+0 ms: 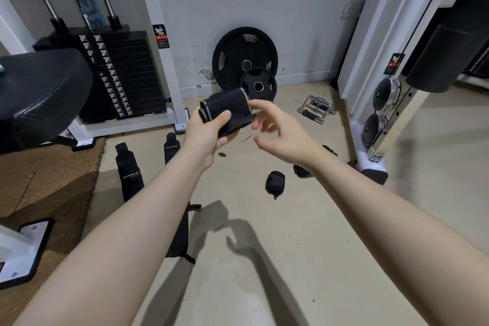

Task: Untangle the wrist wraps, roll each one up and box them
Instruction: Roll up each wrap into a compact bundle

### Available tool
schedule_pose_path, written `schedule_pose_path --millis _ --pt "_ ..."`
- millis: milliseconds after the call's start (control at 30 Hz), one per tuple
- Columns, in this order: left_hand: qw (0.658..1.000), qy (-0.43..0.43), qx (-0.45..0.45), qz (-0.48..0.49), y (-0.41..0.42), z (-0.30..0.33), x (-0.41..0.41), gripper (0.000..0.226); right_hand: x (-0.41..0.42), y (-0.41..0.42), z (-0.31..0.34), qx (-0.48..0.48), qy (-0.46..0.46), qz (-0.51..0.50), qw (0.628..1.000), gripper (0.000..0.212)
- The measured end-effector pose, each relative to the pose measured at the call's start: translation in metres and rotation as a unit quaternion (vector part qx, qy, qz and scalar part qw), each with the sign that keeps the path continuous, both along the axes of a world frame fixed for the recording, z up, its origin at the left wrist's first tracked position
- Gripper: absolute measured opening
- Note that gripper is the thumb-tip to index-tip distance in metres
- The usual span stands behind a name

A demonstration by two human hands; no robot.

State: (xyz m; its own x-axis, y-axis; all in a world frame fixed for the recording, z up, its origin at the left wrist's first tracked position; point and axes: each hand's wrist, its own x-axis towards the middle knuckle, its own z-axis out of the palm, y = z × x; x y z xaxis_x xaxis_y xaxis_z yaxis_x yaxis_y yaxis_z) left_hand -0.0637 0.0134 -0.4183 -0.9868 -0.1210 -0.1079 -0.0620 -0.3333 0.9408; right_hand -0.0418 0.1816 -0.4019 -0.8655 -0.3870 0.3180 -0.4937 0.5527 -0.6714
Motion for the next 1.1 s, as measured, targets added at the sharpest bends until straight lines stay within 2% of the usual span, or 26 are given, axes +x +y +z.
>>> schedule_pose_path --millis 67,133,167,267,367,433,467,567,633,733,833,933,1100 --pt "1.0 -0.005 -0.015 -0.015 0.0 0.0 0.001 0.034 -0.008 -0.005 -0.005 0.149 0.14 -0.077 0.976 0.035" --pt "1.0 -0.012 -0.023 -0.013 0.0 -0.002 0.001 0.033 -0.013 -0.012 -0.009 0.209 0.284 -0.09 0.932 0.009" --pt "1.0 -0.013 -0.027 -0.006 0.0 -0.003 0.001 0.032 -0.013 -0.014 -0.011 0.224 0.354 -0.068 0.906 0.004" --pt "0.998 -0.013 -0.051 0.035 -0.001 -0.006 0.003 0.028 -0.002 -0.017 -0.018 0.282 0.498 0.005 0.82 0.017" --pt "0.997 -0.001 -0.072 0.027 0.0 -0.014 0.009 0.021 0.008 -0.014 -0.013 0.271 0.547 0.021 0.792 0.023" --pt "0.996 0.013 -0.083 0.005 0.002 -0.017 0.013 0.02 0.005 -0.01 -0.004 0.26 0.541 0.004 0.8 0.024" --pt "0.995 0.025 -0.094 -0.007 0.004 -0.016 0.014 0.021 0.001 -0.007 0.001 0.248 0.524 -0.006 0.815 0.024" --pt "0.99 0.063 -0.119 -0.049 0.008 -0.002 0.017 0.023 -0.012 -0.004 0.013 0.188 0.431 -0.028 0.882 0.025" --pt "0.989 0.069 -0.103 -0.077 0.01 0.007 0.019 0.023 -0.016 -0.006 0.016 0.125 0.357 -0.03 0.925 0.026" --pt "0.99 0.048 -0.085 -0.101 0.012 0.007 0.025 0.023 -0.013 -0.013 0.014 0.023 0.247 -0.041 0.968 0.023" --pt "0.989 0.04 -0.07 -0.12 0.012 -0.001 0.032 0.025 -0.011 -0.018 0.006 -0.012 0.208 -0.065 0.976 0.025" --pt "0.992 0.046 -0.009 -0.119 0.01 -0.002 0.034 0.019 -0.011 -0.02 0.005 -0.042 0.174 -0.079 0.981 0.025" --pt "0.988 0.056 0.009 -0.144 0.008 -0.006 0.034 0.018 -0.012 -0.022 -0.002 -0.152 0.044 -0.118 0.98 0.009"
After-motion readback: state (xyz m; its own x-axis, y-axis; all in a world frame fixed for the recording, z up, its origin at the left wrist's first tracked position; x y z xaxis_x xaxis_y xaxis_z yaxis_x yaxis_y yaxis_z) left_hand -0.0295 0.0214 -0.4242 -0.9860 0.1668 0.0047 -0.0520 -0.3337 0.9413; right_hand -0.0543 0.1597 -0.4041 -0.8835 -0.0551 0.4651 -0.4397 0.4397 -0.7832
